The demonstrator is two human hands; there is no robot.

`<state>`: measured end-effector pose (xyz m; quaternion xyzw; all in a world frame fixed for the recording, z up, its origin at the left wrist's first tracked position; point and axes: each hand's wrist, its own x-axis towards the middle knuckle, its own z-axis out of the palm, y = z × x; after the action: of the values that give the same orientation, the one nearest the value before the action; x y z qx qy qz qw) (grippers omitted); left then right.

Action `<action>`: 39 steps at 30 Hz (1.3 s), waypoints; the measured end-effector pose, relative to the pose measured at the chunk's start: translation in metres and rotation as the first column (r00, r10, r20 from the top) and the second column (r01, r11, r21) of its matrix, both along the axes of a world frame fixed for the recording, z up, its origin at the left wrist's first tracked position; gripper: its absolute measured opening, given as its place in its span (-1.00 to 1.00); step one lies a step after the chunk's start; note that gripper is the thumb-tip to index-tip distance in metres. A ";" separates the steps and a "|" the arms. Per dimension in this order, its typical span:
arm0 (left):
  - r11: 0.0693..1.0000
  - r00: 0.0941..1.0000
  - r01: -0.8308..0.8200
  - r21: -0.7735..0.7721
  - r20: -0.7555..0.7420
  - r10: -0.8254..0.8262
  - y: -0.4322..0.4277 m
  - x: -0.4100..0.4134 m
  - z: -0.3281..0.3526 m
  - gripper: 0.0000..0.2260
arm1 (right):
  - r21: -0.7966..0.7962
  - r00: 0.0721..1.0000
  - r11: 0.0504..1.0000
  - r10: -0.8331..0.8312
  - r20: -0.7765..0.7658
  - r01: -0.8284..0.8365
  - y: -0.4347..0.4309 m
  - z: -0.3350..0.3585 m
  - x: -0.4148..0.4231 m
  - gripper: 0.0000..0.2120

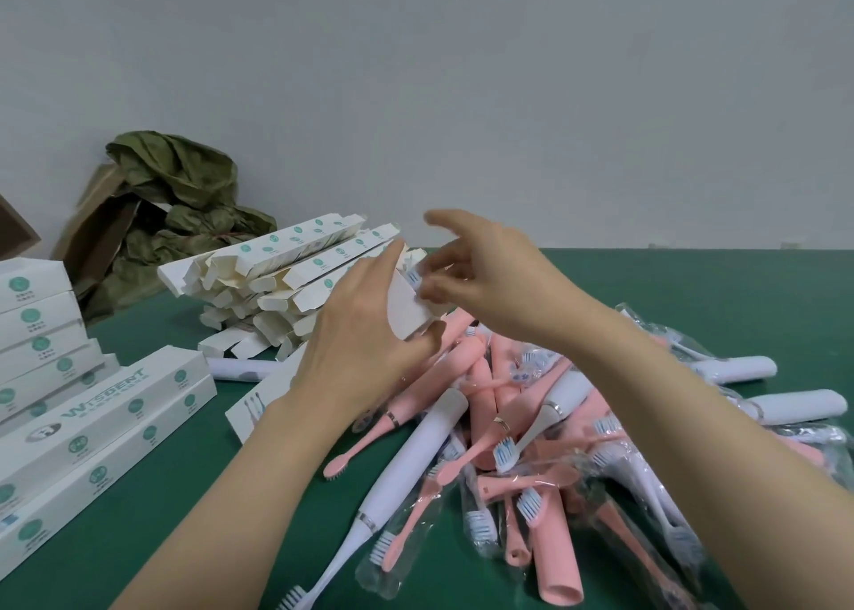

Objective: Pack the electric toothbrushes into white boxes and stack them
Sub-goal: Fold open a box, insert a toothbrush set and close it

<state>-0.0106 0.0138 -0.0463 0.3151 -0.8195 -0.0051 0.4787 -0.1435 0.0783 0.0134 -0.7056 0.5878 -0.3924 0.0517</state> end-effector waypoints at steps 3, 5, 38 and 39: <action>1.000 1.000 0.006 -0.014 -0.021 -0.006 0.003 -0.002 0.001 -0.29 | -0.111 0.984 0.991 -0.061 0.167 0.080 -0.002 -0.003 0.004 -0.82; 1.000 0.999 0.006 -0.029 -0.040 -0.007 0.004 -0.002 0.001 -0.30 | -0.200 0.988 0.972 -0.106 0.112 0.127 -0.004 -0.005 0.009 -0.89; 1.000 0.998 -0.003 -0.029 0.070 0.005 -0.006 0.001 -0.011 -0.32 | 0.151 0.795 0.987 -0.044 0.605 -0.060 0.011 -0.006 -0.064 -0.79; 1.000 0.998 0.007 -0.023 0.068 -0.005 -0.005 0.000 -0.010 -0.32 | 0.139 0.714 0.975 0.027 0.700 -0.173 0.014 -0.003 -0.058 -0.83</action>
<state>-0.0104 0.0091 -0.0566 0.3071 -0.8362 0.0134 0.4542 -0.2011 0.0919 0.0107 -0.5293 0.5218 -0.5651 0.3580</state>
